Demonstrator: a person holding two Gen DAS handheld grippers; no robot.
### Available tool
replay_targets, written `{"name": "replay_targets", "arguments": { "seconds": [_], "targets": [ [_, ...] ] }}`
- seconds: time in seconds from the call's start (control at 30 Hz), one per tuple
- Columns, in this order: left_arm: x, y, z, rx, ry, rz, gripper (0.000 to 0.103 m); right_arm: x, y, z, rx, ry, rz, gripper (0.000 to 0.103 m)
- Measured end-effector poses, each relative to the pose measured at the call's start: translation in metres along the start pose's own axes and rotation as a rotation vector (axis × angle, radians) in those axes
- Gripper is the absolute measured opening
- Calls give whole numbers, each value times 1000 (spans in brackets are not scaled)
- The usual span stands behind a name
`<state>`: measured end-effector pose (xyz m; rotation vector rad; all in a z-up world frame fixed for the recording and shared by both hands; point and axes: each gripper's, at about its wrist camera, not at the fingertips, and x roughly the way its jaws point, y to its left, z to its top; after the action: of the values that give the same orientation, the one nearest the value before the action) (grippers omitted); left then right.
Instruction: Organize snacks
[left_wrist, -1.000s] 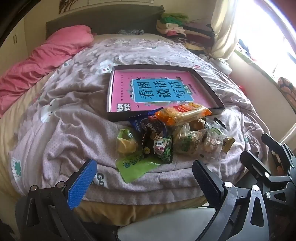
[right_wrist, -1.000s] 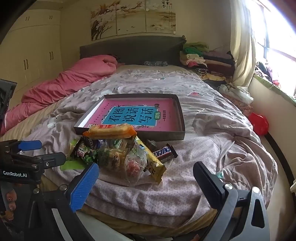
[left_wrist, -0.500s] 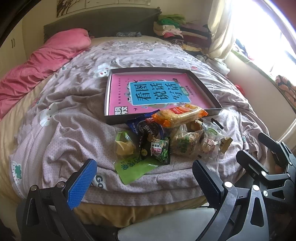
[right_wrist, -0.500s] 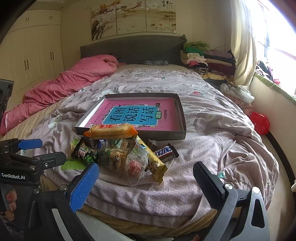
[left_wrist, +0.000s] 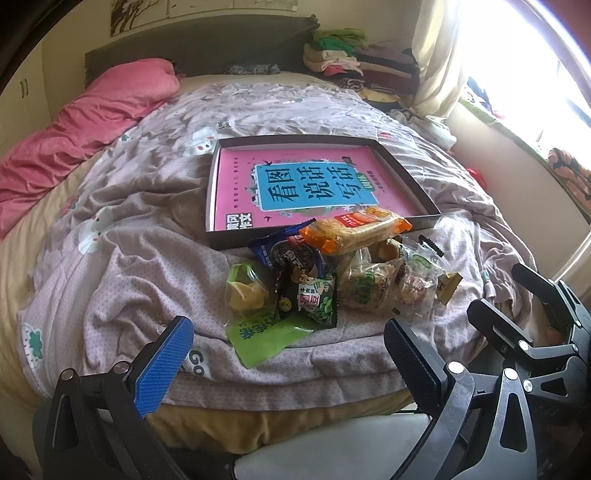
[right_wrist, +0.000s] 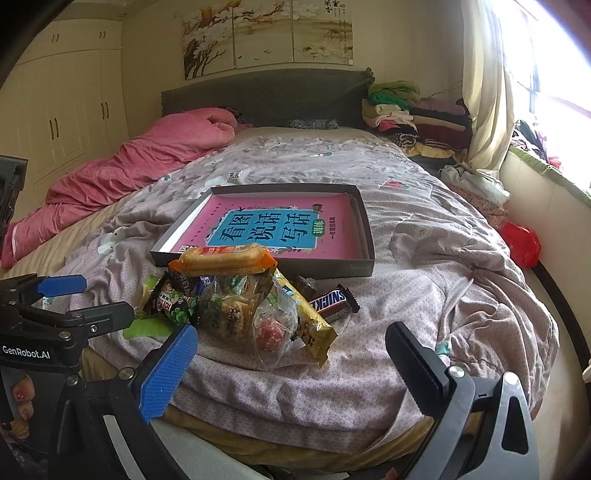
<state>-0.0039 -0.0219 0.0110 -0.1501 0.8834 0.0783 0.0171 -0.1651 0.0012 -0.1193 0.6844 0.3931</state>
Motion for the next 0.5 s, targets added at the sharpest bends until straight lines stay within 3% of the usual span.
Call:
{"name": "replay_targets", "arguments": {
  "seconds": [0.5],
  "targets": [
    [1, -4, 0, 0, 3, -5, 103, 2, 0, 0, 4, 7, 9, 103]
  ]
}}
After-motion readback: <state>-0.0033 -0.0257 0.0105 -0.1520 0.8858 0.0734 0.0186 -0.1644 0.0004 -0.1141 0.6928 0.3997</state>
